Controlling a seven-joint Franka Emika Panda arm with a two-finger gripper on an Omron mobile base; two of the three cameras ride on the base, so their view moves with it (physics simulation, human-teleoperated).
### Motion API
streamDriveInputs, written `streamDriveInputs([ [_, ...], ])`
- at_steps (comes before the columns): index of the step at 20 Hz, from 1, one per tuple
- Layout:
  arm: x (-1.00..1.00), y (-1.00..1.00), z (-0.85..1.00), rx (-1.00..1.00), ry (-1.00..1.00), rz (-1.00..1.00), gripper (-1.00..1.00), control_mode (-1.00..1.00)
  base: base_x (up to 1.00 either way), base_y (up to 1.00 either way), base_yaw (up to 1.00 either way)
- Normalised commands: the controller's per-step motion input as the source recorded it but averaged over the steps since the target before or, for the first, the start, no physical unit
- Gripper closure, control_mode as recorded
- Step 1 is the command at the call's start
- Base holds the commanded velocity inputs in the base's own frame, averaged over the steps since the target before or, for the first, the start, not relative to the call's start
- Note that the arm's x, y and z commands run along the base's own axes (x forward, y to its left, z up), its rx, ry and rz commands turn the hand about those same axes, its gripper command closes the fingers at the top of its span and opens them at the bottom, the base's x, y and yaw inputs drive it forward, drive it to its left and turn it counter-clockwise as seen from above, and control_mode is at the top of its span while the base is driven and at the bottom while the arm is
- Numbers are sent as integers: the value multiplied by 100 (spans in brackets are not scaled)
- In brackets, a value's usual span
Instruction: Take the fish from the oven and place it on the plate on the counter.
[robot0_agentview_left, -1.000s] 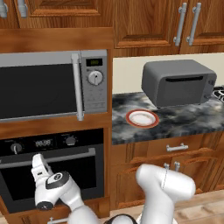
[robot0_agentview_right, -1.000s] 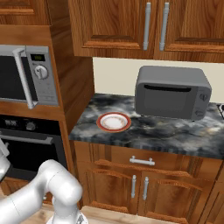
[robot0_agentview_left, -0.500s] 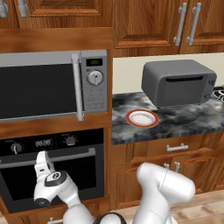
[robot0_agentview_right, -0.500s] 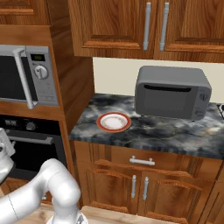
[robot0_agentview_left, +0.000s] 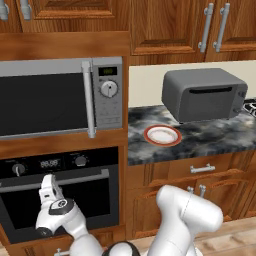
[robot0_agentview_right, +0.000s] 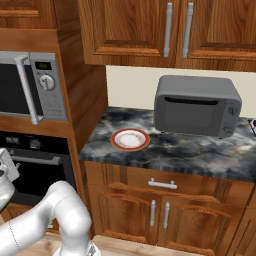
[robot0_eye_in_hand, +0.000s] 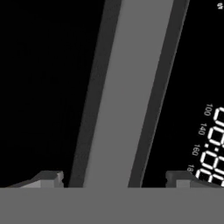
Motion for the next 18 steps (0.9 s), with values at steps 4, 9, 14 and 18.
streamDriveInputs([
  [4, 0, 2, -61, 0, 0, 0, -100, -100, 0, 0, 0],
  [9, 14, 9, -24, 0, 0, -2, -100, -100, 0, 0, 0],
  [14, 35, 16, 0, 0, 0, -1, -100, -100, 0, 0, 0],
  [18, 6, 0, 0, 0, 0, 0, -100, -100, 0, 0, 0],
])
